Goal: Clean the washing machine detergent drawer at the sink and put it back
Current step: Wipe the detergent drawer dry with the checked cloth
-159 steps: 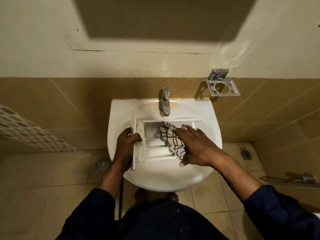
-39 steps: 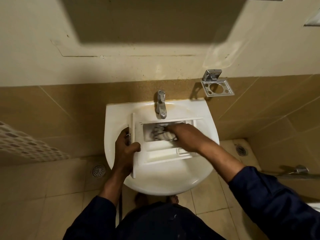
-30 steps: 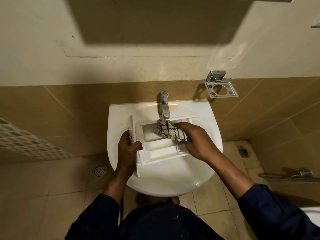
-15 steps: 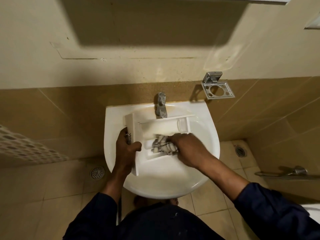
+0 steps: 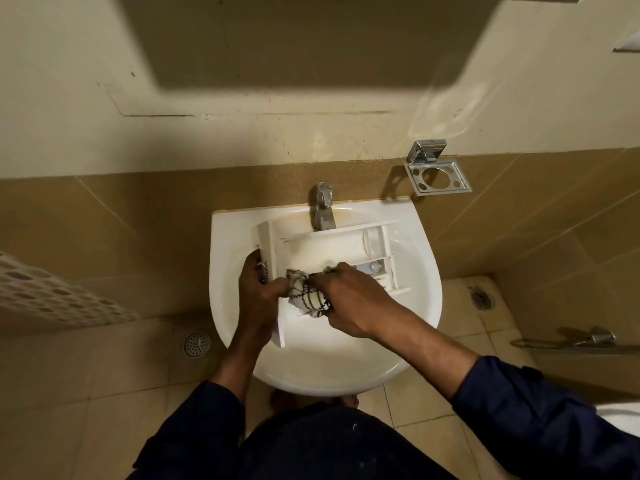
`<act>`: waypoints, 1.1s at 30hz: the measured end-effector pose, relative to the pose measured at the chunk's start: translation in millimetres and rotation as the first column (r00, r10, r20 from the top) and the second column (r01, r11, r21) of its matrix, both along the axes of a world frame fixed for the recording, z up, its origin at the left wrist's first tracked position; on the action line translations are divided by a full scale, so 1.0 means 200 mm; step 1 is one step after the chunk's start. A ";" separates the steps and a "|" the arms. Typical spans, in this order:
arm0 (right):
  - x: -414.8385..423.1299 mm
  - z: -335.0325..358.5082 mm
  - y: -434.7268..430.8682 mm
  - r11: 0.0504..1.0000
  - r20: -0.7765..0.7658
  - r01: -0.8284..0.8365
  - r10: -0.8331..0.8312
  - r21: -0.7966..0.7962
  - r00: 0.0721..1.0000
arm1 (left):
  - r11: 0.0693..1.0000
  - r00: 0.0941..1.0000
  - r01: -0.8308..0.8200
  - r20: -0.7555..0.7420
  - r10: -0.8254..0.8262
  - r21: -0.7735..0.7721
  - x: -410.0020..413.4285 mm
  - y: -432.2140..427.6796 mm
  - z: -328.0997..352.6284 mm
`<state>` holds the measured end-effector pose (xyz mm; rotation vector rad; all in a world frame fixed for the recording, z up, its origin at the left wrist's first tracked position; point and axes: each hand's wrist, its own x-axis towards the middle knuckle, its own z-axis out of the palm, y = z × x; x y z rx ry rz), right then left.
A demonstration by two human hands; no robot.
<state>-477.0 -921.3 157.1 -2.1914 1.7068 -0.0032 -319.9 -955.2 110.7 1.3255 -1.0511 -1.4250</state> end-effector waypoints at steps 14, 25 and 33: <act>0.05 0.01 -0.05 0.999 -0.041 0.043 -0.043 0.000 0.998 | 0.999 0.999 0.039 0.022 -0.038 -0.019 -0.01 -0.03 0.03; -0.11 0.00 -0.04 0.988 -0.114 0.150 -0.154 -0.042 0.981 | 0.999 0.999 0.007 0.049 -0.005 -0.040 0.05 -0.05 0.02; 0.07 0.00 0.11 0.988 0.170 -0.010 0.036 -0.155 0.985 | 0.989 0.993 -0.114 -0.014 0.116 0.097 0.03 -0.11 -0.02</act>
